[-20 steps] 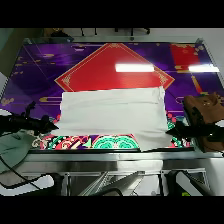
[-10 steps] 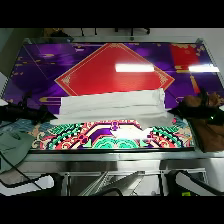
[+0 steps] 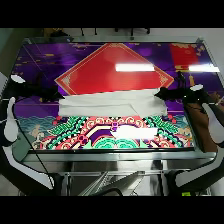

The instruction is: Fold the shirts.

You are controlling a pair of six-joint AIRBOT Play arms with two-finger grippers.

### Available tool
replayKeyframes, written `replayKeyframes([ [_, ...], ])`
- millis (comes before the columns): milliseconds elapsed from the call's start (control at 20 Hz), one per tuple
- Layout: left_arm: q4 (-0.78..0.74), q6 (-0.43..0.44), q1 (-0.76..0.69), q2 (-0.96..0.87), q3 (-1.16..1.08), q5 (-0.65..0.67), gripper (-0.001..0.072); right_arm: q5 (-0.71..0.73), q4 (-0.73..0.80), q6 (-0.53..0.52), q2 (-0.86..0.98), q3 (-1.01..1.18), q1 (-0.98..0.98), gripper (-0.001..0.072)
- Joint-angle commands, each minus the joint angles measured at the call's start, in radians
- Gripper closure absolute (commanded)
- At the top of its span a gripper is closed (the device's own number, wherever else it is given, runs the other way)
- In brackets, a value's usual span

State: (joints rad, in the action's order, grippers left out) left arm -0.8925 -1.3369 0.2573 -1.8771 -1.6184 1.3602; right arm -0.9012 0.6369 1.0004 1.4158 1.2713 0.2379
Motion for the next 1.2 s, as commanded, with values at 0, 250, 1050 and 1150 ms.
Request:
replayKeyframes([
  [0, 0.002, -0.016, -0.008, -0.141, -0.143, 0.004, 0.0687, 0.075, -0.002, -0.035, 0.080, 0.049, -0.009, 0.0612],
  [250, 0.002, -0.018, -0.033, -0.167, -0.290, 0.130, 0.0030, -0.070, 0.060, -0.047, 0.013, 0.131, 0.051, 0.0179],
  [1050, 0.069, -0.065, -0.129, -0.110, -0.361, 0.153, 0.0695, -0.236, 0.078, -0.097, 0.169, 0.191, 0.008, 0.0691],
  [1150, 0.079, -0.058, -0.204, -0.116, -0.362, 0.120, 0.0687, -0.282, 0.077, -0.066, 0.135, 0.240, 0.008, 0.0692],
])
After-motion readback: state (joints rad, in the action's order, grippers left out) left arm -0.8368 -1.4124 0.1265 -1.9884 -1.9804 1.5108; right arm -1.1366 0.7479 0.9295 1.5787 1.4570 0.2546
